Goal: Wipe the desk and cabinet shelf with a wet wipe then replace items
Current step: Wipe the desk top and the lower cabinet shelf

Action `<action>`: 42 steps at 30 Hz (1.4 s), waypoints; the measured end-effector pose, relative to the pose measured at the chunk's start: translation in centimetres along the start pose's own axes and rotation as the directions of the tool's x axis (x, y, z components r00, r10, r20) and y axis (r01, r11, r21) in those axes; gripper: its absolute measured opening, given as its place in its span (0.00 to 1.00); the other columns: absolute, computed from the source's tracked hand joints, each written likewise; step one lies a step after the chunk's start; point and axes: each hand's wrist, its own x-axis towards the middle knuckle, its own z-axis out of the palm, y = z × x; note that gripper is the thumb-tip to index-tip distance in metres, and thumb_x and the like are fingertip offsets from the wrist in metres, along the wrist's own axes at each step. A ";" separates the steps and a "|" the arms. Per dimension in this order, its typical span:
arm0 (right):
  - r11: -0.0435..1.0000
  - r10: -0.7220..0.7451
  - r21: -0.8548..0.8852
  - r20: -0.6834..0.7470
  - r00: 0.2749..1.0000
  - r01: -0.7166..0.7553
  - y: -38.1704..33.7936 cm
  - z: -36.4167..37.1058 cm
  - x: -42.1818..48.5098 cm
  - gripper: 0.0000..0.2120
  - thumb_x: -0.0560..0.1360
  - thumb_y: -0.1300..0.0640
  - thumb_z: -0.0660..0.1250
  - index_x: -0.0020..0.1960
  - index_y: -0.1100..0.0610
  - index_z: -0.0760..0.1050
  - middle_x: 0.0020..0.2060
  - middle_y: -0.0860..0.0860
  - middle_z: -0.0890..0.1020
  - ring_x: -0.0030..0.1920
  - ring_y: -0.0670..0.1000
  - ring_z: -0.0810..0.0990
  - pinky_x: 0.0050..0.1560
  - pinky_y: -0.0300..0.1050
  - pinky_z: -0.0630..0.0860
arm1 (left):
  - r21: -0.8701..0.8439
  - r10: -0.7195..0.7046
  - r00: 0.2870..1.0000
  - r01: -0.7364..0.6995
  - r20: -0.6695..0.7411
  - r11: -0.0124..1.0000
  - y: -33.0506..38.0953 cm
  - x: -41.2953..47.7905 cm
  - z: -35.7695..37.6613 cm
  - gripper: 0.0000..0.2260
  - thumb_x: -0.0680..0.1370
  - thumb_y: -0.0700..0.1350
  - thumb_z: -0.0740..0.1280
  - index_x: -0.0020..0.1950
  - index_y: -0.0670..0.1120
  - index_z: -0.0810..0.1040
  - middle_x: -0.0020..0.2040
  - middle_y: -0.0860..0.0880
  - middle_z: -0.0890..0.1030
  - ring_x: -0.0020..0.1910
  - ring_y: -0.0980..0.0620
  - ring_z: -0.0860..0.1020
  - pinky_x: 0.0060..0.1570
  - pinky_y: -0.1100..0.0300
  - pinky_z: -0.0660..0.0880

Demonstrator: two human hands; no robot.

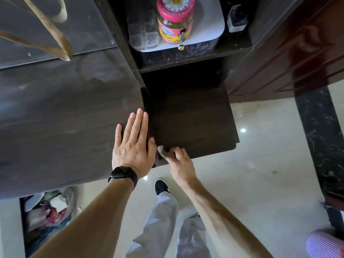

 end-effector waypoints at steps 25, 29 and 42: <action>0.957 0.227 -0.145 -0.175 0.958 -0.253 9.2 -4.4 6.7 0.32 0.69 0.70 0.65 0.71 0.52 0.73 0.53 0.61 0.75 0.45 0.64 0.77 0.43 0.54 0.80 | -0.009 0.005 1.000 -0.005 0.001 1.000 0.0 0.1 0.4 0.29 0.81 0.53 0.48 0.81 0.49 0.46 0.81 0.53 0.45 0.80 0.54 0.44 0.78 0.47 0.44; 0.993 0.003 -0.116 -0.079 0.997 -0.012 2.4 -0.2 2.2 0.25 0.71 0.64 0.58 0.64 0.51 0.79 0.44 0.55 0.78 0.38 0.58 0.76 0.32 0.49 0.78 | 0.009 -0.010 1.000 0.010 0.013 1.000 -0.2 -0.4 0.4 0.29 0.81 0.53 0.48 0.81 0.50 0.45 0.81 0.54 0.43 0.79 0.55 0.41 0.78 0.47 0.44; 0.787 0.616 0.078 -0.154 0.773 -0.612 13.4 -8.3 -0.6 0.18 0.70 0.71 0.68 0.58 0.62 0.75 0.55 0.63 0.74 0.42 0.68 0.79 0.45 0.56 0.78 | 0.043 0.022 0.999 -0.020 -0.041 0.999 -0.3 -0.1 0.8 0.28 0.82 0.55 0.44 0.81 0.52 0.43 0.81 0.55 0.42 0.79 0.56 0.39 0.78 0.51 0.41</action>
